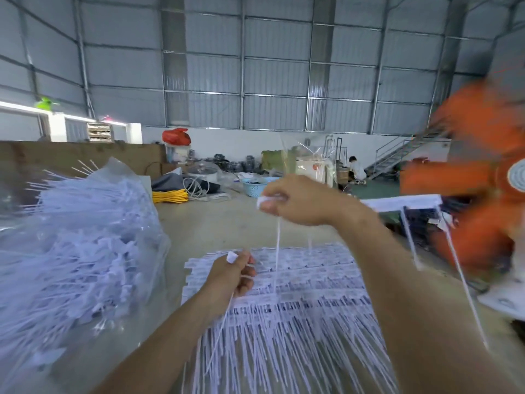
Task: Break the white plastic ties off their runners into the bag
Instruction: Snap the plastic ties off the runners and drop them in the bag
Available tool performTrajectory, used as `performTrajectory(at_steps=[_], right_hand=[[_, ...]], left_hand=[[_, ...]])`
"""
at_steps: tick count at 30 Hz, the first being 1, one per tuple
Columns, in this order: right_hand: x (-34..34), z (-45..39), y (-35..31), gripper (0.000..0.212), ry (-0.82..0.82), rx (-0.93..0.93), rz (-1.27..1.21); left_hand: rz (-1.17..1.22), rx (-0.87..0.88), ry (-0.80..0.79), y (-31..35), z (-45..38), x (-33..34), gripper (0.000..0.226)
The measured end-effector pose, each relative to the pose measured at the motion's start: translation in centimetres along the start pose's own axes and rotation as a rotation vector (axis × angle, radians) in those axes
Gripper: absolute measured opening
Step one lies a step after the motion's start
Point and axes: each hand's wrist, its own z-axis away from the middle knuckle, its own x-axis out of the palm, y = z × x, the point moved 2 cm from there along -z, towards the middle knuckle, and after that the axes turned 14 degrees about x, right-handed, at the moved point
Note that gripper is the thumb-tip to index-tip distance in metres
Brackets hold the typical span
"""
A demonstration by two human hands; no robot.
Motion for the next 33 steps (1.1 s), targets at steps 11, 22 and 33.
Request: performTrajectory(at_steps=[11, 22, 33], right_hand=[[14.0, -0.3, 3.0, 0.058, -0.047, 0.065, -0.591], [13.7, 0.5, 3.8, 0.017, 0.021, 0.07, -0.442], [12.5, 0.4, 6.6, 0.014, 0.289, 0.151, -0.079]], left_hand=[[-0.052, 0.12, -0.069, -0.4, -0.6, -1.1, 0.035], [-0.164, 0.215, -0.008, 0.6, -0.1, -0.5, 0.043], [-0.271, 0.014, -0.168, 1.8, -0.1, 0.2, 0.04]])
